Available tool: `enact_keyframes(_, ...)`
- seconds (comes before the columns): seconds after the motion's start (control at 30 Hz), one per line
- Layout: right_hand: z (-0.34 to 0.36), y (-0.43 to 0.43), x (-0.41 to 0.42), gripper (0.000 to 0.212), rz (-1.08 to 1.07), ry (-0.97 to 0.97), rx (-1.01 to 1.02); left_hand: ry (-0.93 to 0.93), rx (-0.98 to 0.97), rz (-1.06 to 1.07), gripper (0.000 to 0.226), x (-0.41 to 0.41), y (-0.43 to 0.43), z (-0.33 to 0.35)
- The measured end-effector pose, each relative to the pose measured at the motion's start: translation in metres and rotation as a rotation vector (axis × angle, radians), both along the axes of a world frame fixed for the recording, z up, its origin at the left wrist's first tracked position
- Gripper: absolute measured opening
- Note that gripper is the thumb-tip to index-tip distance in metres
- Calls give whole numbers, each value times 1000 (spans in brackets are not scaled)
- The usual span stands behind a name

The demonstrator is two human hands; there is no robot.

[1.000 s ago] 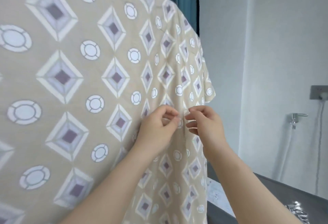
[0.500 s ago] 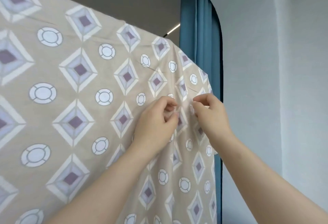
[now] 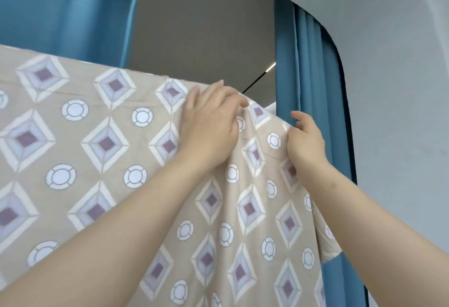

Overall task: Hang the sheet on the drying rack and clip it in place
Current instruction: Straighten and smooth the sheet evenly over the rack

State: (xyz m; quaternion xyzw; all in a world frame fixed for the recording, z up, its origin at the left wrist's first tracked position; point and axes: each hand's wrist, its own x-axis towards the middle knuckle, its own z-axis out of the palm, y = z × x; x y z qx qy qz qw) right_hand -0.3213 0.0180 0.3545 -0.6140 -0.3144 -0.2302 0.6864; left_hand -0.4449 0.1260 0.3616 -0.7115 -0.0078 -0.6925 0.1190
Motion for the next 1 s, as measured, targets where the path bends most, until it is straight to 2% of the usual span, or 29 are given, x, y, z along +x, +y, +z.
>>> enact_keyframes(0.2, 3, -16, 7, 45, 80, 79, 25, 184, -97, 341, 32, -5, -4, 42)
enact_keyframes(0.33, -5, -21, 13, 28, 59, 105, -25, 274, -83, 445, 38, 1, -9, 50)
enact_keyframes(0.5, -3, -36, 21, 24, -174, -28, -117, 290, -49, 453, 37, 6, -13, 53)
enact_keyframes(0.67, 28, -49, 24, 23, -316, -124, -34, 370, 31, 383, 31, 14, -24, 52)
enact_keyframes(0.8, 42, -55, 26, 20, -413, -179, 10, 232, 78, 296, 24, 26, -26, 57)
enact_keyframes(0.87, 40, -57, 30, 22, -426, -181, -5, 192, 102, 296, 21, 33, -27, 55)
enact_keyframes(1.0, 24, -54, 37, 19, -288, -191, -116, 324, 101, 366, 20, 40, -27, 51)
